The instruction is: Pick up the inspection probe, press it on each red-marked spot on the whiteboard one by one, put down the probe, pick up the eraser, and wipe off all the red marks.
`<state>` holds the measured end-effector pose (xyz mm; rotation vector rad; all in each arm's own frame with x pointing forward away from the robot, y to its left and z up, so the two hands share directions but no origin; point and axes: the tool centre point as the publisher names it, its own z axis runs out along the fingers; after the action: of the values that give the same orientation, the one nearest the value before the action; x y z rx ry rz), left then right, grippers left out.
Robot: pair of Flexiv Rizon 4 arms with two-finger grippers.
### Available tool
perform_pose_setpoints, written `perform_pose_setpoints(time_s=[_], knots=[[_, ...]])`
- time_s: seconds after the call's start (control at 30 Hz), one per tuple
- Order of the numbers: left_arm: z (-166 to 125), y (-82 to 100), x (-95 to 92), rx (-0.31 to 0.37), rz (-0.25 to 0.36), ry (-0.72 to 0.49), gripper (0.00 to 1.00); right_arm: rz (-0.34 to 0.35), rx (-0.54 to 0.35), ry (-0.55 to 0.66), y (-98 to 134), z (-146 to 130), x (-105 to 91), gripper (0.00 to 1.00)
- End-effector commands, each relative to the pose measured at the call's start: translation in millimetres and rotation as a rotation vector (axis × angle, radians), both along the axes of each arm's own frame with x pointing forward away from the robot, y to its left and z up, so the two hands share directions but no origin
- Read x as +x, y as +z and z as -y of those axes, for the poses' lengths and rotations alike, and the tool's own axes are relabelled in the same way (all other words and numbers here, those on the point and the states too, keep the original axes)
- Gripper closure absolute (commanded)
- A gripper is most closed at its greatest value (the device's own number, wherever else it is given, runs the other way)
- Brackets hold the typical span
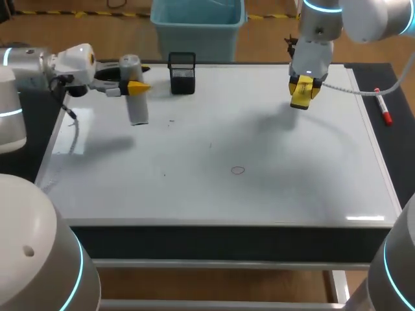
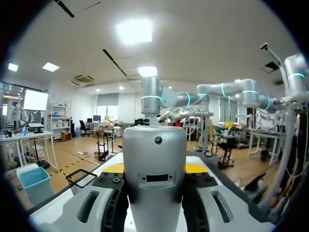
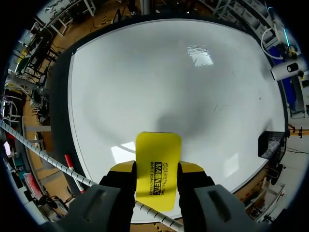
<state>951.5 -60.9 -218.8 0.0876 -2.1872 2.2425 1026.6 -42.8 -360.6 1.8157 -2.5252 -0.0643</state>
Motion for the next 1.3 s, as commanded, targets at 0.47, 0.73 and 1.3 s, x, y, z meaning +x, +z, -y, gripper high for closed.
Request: perform_pose_setpoints(time_s=[0.47,0.73,1.3], knots=[[172,-0.9,-66.4,-0.015,0.002,-0.364,1.00,0.001,-0.003,0.002,1,1,0.1,1.00],[222,-17.7,-94.8,0.002,0.015,-0.451,1.00,0.001,-0.003,0.002,1,1,0.1,1.00],[247,-45.7,-123.5,0.008,0.003,-0.526,1.00,0.001,-0.003,0.002,1,1,0.1,1.00]])
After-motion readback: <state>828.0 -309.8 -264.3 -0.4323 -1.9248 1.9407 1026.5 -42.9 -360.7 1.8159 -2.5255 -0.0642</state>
